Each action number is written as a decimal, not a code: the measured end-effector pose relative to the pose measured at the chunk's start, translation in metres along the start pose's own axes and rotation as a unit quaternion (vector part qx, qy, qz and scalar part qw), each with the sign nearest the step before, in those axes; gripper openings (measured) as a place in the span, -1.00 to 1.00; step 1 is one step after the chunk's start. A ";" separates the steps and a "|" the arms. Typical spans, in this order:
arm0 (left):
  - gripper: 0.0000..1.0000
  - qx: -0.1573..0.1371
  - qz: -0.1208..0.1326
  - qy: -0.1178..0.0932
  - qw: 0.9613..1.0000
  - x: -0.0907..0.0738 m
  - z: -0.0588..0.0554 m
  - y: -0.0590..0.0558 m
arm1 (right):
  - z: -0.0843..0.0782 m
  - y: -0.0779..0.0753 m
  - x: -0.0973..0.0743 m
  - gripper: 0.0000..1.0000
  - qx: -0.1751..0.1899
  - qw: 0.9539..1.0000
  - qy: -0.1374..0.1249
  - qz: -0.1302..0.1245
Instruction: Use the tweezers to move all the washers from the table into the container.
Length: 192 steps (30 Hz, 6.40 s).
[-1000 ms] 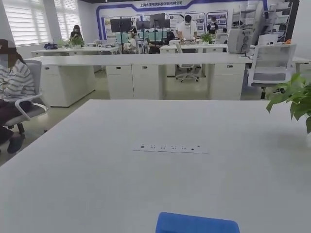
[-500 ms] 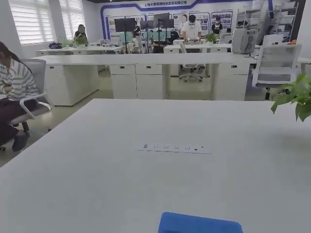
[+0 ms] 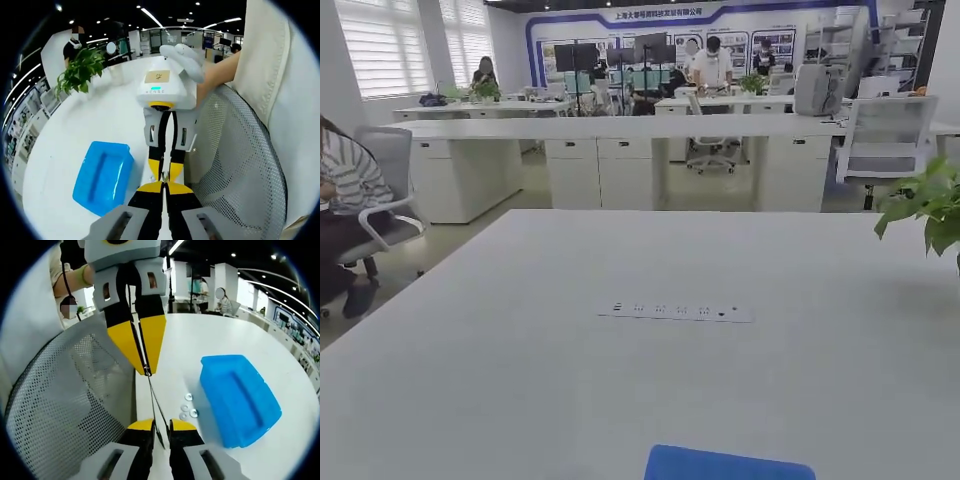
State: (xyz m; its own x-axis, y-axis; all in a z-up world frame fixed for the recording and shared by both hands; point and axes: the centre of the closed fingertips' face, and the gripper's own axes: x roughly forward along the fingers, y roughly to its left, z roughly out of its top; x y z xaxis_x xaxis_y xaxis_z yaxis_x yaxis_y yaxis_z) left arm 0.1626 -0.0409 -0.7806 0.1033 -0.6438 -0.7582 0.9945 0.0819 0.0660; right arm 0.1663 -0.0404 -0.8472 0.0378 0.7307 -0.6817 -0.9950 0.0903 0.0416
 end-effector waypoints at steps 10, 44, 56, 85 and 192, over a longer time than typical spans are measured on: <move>-1.00 0.034 0.012 0.004 0.999 -0.003 0.013 0.012 | 0.012 -0.016 -0.002 -0.86 -0.005 0.999 -0.024 -0.040; -1.00 0.118 -0.091 0.085 0.985 0.013 0.028 0.026 | 0.016 -0.030 -0.017 -0.91 0.061 0.994 -0.074 -0.050; -1.00 0.136 -0.136 0.124 0.974 0.020 0.031 0.030 | 0.015 -0.033 -0.019 -0.91 0.096 0.991 -0.079 -0.043; -0.70 -0.043 -0.061 -0.046 0.996 0.017 0.044 0.037 | 0.008 -0.045 -0.027 -0.95 0.237 0.964 -0.116 -0.034; 0.76 -0.275 0.349 -0.279 0.851 -0.091 -0.049 0.056 | 0.029 -0.146 -0.050 -0.94 0.219 0.954 -0.104 -0.174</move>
State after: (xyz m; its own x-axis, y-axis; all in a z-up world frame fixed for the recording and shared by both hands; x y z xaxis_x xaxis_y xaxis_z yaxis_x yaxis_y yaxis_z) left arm 0.2083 0.0595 -0.7398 0.8113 -0.5405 -0.2228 0.5428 0.8380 -0.0564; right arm 0.3119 -0.0704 -0.7975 0.4227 0.7187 -0.5522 -0.7861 0.5939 0.1712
